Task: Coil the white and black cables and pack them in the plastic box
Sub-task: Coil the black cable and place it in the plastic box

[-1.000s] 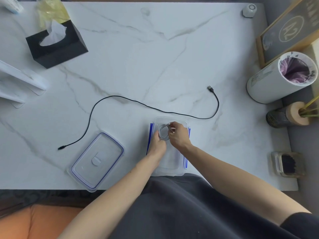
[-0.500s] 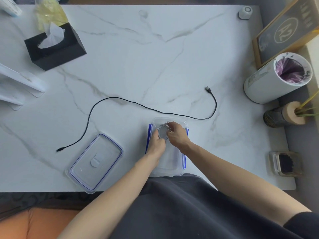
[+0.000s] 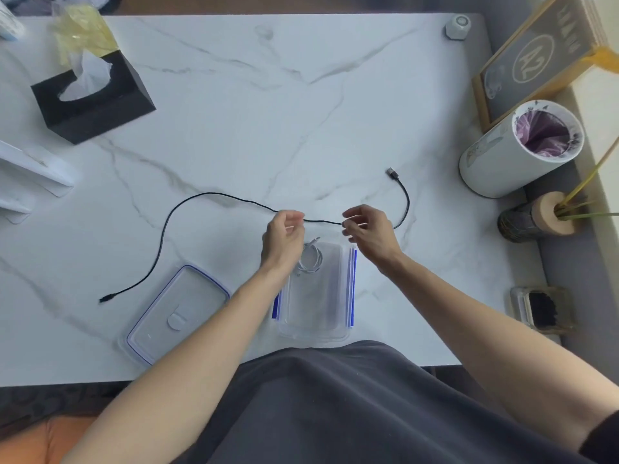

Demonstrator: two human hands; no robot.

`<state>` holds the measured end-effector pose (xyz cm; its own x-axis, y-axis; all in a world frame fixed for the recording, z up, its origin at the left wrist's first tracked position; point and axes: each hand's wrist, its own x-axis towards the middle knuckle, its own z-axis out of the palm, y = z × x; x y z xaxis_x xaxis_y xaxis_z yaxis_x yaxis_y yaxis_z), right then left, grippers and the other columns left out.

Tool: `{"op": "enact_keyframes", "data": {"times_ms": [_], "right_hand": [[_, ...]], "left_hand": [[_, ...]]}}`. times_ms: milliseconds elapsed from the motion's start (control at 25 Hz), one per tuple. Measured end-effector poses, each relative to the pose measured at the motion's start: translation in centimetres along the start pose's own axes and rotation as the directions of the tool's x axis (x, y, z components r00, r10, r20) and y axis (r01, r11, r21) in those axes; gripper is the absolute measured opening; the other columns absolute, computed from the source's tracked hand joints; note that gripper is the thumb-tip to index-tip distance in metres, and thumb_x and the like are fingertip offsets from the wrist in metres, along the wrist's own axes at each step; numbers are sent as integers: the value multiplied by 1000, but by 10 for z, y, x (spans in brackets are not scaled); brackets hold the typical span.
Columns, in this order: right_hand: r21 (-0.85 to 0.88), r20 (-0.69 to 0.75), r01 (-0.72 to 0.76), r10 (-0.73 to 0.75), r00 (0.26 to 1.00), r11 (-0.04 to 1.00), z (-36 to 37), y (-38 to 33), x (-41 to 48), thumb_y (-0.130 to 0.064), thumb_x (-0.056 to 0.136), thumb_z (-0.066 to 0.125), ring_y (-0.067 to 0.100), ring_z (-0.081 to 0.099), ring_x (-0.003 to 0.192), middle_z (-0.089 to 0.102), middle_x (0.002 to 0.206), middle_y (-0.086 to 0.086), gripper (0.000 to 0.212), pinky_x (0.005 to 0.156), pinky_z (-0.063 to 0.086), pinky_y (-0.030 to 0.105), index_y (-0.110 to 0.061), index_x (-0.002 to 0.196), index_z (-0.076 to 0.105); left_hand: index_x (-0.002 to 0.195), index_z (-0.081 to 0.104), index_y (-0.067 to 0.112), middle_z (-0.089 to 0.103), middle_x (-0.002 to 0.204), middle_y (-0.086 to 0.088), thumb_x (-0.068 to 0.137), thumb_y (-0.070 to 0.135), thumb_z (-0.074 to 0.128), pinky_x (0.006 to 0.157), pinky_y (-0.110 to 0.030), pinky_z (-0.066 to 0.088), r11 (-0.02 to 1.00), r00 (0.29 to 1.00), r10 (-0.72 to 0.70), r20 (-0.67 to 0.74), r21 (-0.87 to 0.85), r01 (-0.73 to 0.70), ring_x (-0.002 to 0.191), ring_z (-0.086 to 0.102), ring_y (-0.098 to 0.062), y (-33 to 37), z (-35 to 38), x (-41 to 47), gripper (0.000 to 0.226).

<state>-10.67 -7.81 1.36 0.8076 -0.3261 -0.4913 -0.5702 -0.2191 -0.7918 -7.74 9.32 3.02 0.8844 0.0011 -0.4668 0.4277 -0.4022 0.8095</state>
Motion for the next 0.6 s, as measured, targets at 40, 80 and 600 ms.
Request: {"op": "enact_keyframes", "data": {"times_ms": [40, 80, 600], "right_hand": [[-42, -13, 9, -10, 1000, 999, -3, 0, 5, -9, 90, 53, 19, 68, 79, 70, 94, 8, 21, 74, 59, 37, -14, 105, 67], [-100, -17, 16, -18, 1000, 995, -7, 0, 10, -9, 91, 51, 21, 67, 82, 70, 96, 8, 22, 68, 57, 32, -13, 106, 67], [-618, 270, 199, -32, 962, 761, 13, 11, 69, -24, 92, 60, 25, 62, 101, 65, 112, 3, 23, 78, 46, 32, -22, 114, 65]], "left_hand": [[107, 64, 17, 65, 103, 5, 92, 12, 53, 81, -22, 43, 999, 1000, 20, 11, 41, -20, 99, 62, -14, 5, 0, 8, 18], [107, 64, 16, 65, 104, 4, 93, 14, 53, 79, -20, 41, 994, 998, 41, 36, 96, -45, 96, 61, -13, 10, 2, 18, 18], [126, 55, 21, 52, 125, -8, 93, 16, 56, 99, -38, 35, 474, 901, 60, 430, 782, -405, 121, 47, -28, -21, -9, 111, 33]]}}
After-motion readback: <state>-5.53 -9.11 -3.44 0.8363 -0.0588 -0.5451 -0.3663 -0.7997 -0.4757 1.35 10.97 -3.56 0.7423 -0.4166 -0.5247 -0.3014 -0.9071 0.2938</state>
